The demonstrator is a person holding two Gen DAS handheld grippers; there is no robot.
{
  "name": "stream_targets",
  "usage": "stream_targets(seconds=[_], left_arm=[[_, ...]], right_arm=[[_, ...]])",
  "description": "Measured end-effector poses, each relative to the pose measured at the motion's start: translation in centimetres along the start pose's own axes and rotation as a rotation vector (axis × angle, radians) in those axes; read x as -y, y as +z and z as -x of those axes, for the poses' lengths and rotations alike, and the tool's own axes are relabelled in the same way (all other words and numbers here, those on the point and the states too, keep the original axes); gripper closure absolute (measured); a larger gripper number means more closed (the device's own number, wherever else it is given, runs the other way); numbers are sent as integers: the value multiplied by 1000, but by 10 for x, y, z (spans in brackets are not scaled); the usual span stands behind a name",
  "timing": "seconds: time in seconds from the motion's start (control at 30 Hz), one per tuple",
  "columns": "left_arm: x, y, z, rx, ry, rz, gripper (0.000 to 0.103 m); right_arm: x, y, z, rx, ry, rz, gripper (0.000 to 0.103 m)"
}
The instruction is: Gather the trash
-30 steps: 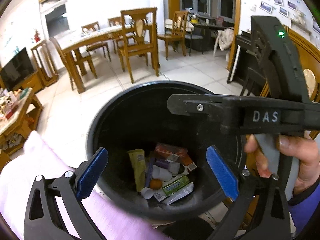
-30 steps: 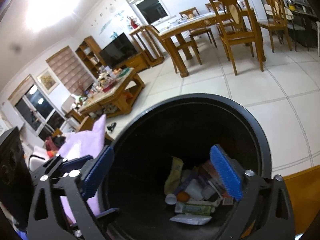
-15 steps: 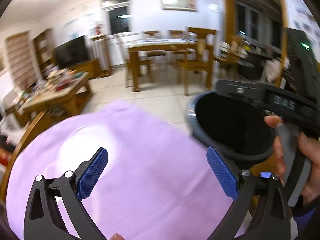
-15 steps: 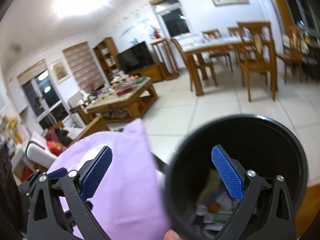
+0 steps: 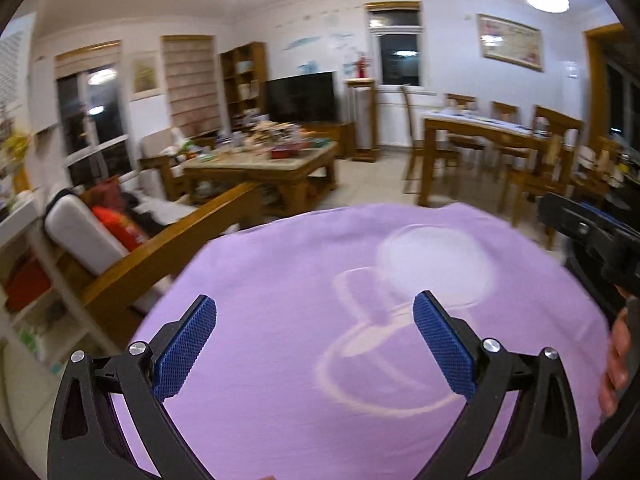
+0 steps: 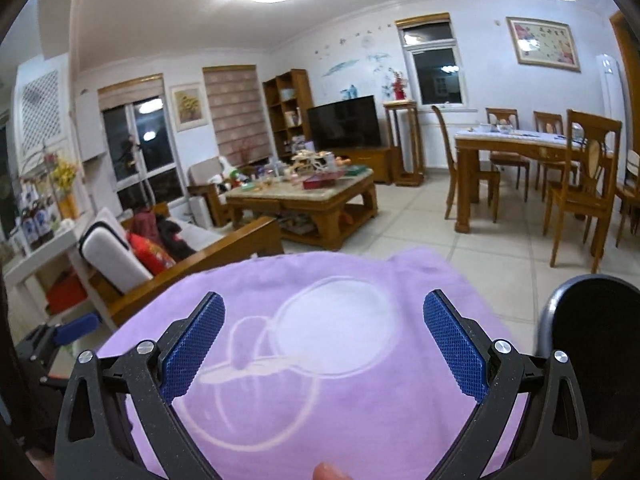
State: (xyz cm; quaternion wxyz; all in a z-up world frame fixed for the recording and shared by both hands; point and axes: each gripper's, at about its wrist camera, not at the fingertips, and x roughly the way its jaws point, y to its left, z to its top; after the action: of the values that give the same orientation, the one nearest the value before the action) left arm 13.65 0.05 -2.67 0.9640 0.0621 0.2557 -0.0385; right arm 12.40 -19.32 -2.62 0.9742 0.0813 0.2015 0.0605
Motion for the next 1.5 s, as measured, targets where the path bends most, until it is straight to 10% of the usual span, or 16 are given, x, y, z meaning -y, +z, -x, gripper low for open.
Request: stream_targets(seconds=[1.5], left_arm=[[-27, -28, 5, -2, -39, 128, 5]], right_arm=[[-16, -39, 5, 79, -34, 51, 5]])
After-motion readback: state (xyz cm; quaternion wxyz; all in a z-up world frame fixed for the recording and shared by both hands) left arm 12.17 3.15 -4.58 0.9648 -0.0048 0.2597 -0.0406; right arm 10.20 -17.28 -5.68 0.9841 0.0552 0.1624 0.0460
